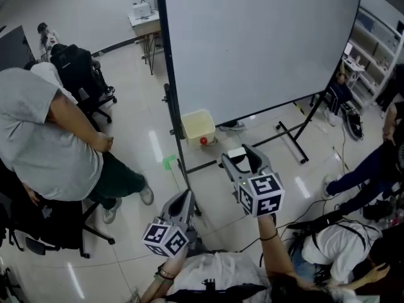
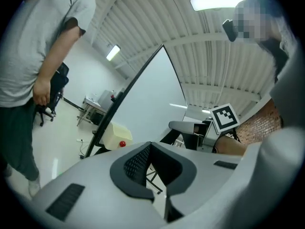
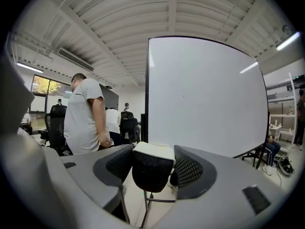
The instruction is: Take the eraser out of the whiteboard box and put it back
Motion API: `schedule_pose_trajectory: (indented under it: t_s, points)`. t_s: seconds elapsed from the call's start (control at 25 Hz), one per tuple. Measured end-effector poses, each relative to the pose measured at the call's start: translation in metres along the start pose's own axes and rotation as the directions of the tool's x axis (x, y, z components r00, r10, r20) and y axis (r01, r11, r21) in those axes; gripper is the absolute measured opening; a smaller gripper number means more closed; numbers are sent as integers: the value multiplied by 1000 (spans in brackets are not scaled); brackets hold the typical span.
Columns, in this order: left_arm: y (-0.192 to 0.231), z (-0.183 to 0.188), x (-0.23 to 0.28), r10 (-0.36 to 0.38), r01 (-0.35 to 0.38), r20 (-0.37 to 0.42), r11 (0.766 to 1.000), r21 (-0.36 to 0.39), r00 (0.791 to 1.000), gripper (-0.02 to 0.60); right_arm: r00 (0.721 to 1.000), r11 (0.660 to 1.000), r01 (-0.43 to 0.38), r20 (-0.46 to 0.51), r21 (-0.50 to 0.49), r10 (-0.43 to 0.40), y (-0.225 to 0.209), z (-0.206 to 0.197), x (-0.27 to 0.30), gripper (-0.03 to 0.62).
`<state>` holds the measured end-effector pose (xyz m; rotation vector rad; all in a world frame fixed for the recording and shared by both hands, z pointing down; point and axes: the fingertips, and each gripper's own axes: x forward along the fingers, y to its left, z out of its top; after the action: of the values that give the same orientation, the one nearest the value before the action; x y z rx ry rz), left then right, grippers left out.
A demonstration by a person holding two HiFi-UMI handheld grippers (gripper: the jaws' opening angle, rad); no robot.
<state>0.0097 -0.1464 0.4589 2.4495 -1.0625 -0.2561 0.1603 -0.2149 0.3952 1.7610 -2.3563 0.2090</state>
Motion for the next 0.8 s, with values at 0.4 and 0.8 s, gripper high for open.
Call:
schedule_pose_trajectory:
  t_s: [0.4, 0.8]
  points:
    - [-42, -38, -43, 87, -86, -21, 996, 32, 996, -14, 993, 993, -108, -31, 53, 110, 27, -57, -85, 275]
    - [-82, -56, -39, -5, 19, -120, 993, 117, 993, -13, 989, 987, -136, -42, 81, 140, 54, -75, -117, 275]
